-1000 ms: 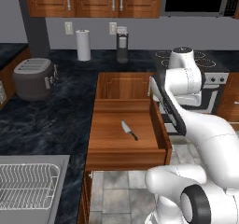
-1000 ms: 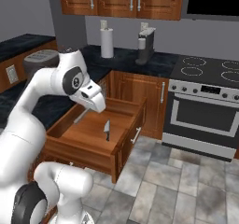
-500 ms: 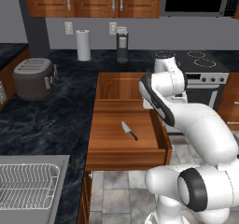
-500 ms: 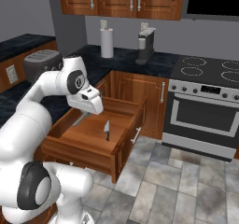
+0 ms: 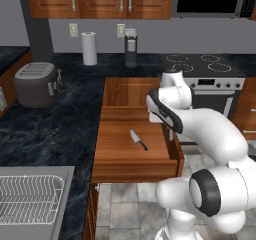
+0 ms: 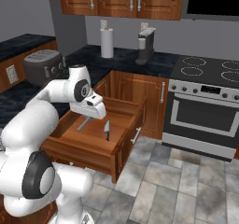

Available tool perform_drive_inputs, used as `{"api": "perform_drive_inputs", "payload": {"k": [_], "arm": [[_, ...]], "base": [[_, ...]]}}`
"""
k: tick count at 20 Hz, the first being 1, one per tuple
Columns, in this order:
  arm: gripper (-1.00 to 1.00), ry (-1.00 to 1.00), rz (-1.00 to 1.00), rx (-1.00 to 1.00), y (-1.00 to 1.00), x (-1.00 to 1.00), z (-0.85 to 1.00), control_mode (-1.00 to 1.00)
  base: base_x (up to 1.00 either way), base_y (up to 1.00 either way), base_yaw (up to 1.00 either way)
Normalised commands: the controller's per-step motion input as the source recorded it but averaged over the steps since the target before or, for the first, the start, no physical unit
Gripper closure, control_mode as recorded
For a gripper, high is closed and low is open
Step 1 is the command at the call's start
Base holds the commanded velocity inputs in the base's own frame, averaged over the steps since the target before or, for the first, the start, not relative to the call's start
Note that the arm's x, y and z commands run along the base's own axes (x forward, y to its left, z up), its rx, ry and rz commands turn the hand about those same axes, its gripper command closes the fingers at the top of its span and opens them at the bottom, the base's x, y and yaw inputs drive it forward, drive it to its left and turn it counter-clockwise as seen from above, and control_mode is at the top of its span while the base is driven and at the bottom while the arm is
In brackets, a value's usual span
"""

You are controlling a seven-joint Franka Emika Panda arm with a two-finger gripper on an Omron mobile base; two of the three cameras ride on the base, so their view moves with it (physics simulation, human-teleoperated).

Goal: Pick up the metallic utensils from the counter and place them in the open drawer. Make sure not to pick up any wooden utensils.

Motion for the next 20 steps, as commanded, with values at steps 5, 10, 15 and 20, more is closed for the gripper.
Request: {"api": "perform_drive_inputs", "payload": {"k": [5, 10, 15, 20], "arm": [[1.00, -0.01, 0.08, 0.04, 0.12, 0.26, -0.28, -1.00], [1.00, 0.00, 0.07, 0.04, 0.14, 0.34, -0.14, -1.00], [1.00, 0.00, 0.03, 0.01, 0.16, 0.50, -0.05, -1.00], [1.00, 0.01, 0.03, 0.00, 0.11, 0.56, -0.19, -1.00]], "base": [[0.00, 0.00, 0.00], [0.00, 0.00, 0.00], [0.00, 0.00, 0.00], [0.00, 0.00, 0.00]]}}
